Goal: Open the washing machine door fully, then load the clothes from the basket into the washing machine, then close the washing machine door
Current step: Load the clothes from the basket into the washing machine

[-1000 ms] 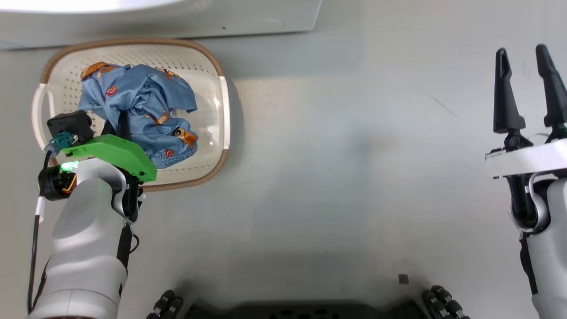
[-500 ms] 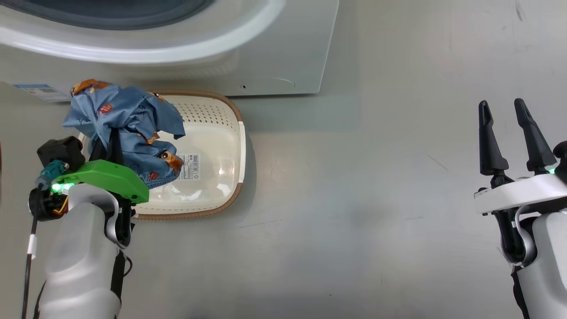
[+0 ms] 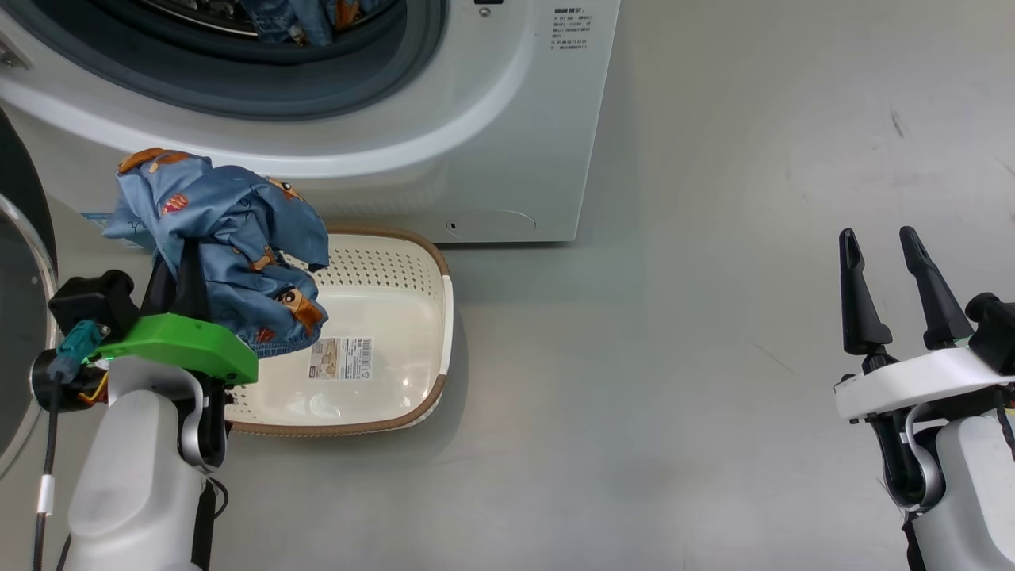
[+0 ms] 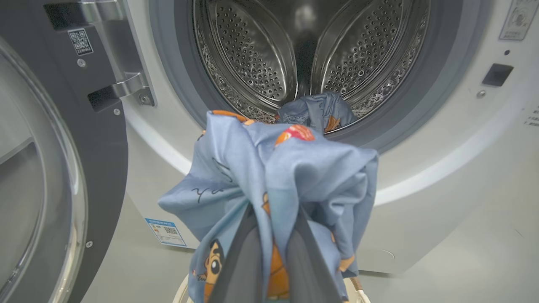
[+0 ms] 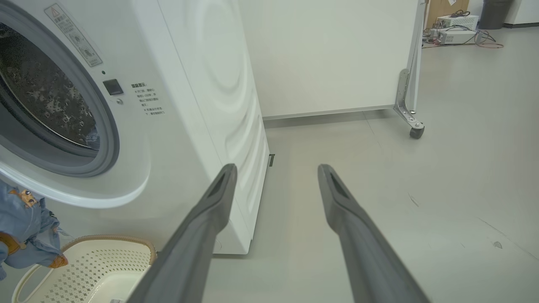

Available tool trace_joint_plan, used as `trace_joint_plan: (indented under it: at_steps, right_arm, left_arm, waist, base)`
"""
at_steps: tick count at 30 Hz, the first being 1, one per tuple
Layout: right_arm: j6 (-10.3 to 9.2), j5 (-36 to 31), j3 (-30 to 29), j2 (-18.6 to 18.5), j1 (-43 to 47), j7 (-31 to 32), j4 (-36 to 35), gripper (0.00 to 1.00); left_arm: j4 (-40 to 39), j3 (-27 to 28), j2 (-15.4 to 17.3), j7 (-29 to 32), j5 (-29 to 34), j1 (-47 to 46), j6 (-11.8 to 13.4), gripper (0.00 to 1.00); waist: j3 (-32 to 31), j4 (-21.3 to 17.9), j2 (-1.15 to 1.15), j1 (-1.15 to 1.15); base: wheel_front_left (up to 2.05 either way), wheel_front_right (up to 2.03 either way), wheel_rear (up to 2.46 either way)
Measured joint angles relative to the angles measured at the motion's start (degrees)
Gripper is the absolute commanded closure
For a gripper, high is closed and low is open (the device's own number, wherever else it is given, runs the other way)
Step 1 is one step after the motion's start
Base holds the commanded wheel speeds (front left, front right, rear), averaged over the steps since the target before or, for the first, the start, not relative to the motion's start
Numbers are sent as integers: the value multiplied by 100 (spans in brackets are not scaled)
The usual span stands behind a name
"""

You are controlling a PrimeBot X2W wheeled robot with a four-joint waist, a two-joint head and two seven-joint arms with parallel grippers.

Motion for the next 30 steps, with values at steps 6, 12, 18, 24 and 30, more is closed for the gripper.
trace_joint_plan:
  at_steps: [6, 12, 18, 24, 30]
  right_arm:
    - [0, -29, -1, 7, 85, 0, 18, 0]
    - [0, -79, 59, 25, 197, 0, 25, 0]
    - [0, -130, 101, 37, 292, 0, 25, 0]
    - [0, -130, 60, 45, 425, 0, 4, 0]
    - [0, -131, 42, 51, 427, 0, -23, 0]
  left_arm:
    - [-372, 5, 2, 0, 7, 347, 0, 100]
    - [-799, 109, 94, 0, 58, 826, 0, 100]
    - [-1054, 158, 141, 0, 104, 1241, 0, 100]
    - [-1270, 164, 135, 0, 119, 1471, 0, 100]
    - [-1410, 172, 129, 0, 137, 1604, 0, 100]
  waist:
    - [-329, 11, 0, 0]
    - [-691, -40, 0, 0]
    - [-944, -153, 0, 0]
    - [-1063, -255, 0, 0]
    - [-1078, -279, 0, 0]
  base:
    - [0, 0, 0]
    - [0, 0, 0]
    - [0, 0, 0]
    - [0, 0, 0]
    - [0, 0, 0]
